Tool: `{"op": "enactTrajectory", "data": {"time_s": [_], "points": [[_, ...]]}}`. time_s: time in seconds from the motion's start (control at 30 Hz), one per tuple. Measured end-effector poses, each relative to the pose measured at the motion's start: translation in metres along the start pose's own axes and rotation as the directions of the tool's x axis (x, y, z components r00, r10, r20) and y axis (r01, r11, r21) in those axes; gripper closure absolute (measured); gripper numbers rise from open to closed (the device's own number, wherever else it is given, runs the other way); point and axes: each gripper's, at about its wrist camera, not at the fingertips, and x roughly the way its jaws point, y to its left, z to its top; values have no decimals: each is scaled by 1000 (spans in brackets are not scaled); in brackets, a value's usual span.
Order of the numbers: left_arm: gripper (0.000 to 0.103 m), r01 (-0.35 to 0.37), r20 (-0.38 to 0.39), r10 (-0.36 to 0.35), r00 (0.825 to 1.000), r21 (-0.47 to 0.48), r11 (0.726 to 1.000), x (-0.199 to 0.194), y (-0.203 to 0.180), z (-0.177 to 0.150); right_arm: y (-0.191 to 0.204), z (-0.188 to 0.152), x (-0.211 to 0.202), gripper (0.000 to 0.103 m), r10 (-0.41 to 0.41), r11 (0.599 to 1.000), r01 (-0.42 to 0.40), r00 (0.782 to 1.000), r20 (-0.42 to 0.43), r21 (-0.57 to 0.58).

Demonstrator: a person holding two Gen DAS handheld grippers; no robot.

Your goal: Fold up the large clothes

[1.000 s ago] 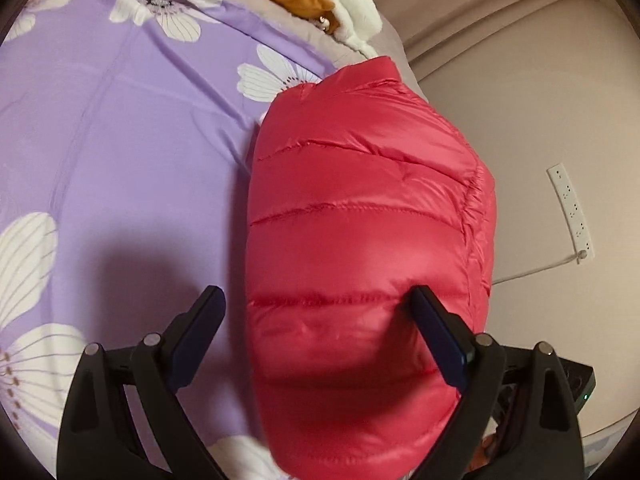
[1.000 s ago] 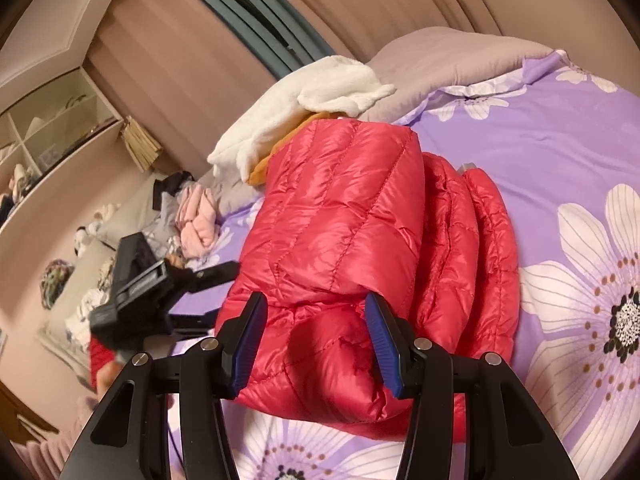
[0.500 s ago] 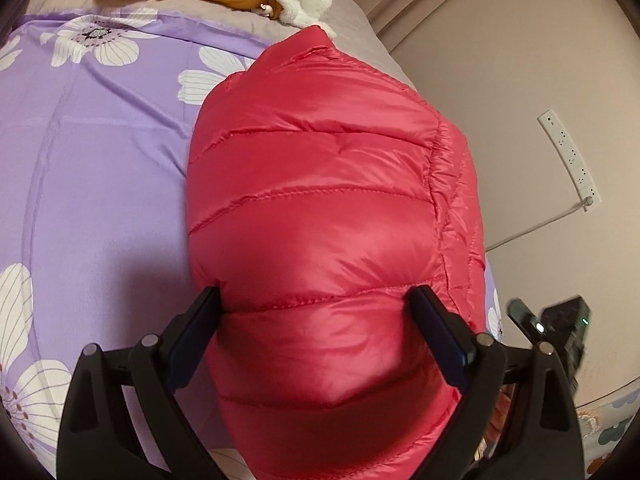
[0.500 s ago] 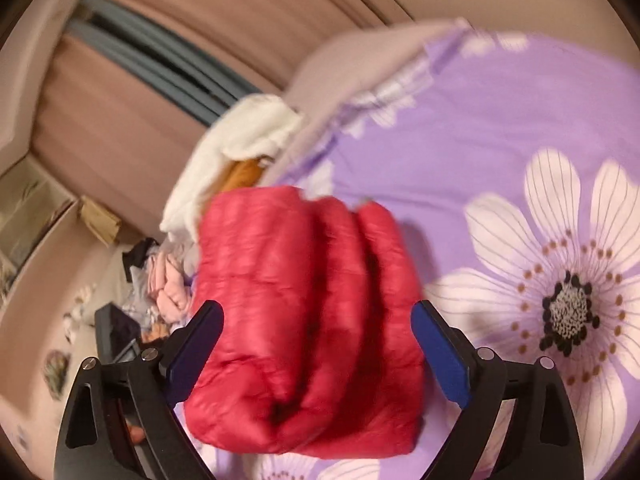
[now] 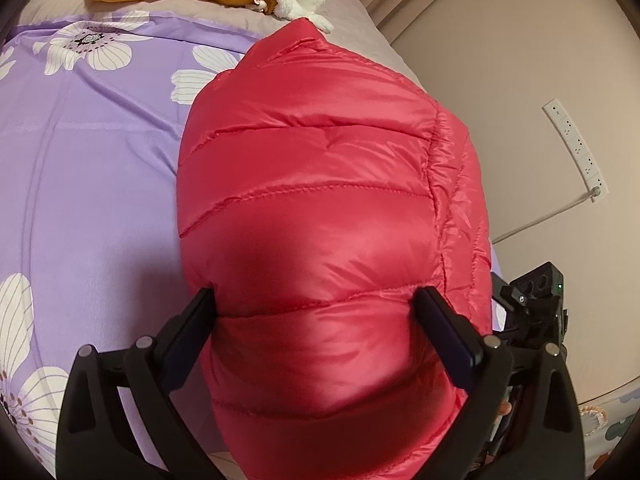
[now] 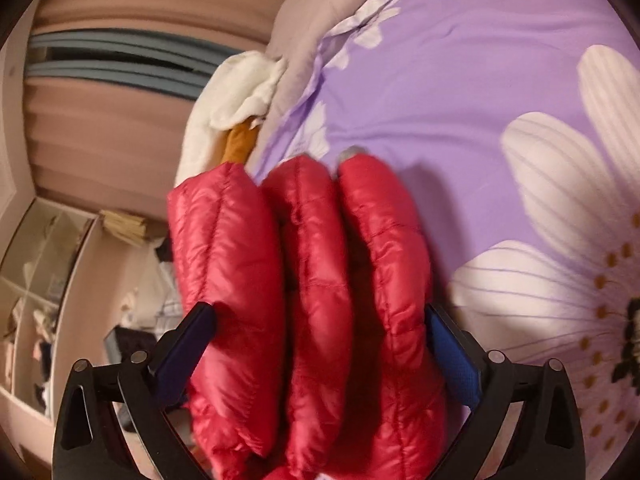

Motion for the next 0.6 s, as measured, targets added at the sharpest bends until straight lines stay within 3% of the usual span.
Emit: {"op": "enactTrajectory", "data": {"time_s": [0.1,0.23,0.5,0.6], "points": [[4,-3,-5,3,1000,2,1000,1,0,1,0,1,4,2,20,1000,-20,1000,-23,5],[4,-35,-14,35,999,30,999,3,-6,2,1,4,12,7,-57,998,56,998,-38,-36],[4,-61,-4,62,998,60,996,2,-12,1,13,-1,6,71,-57,983,58,998,10,-171],[6,-67,19,66,998,75,995,-2,-14,-5,13,-5,6,79,-54,979,56,998,20,-194]]}}
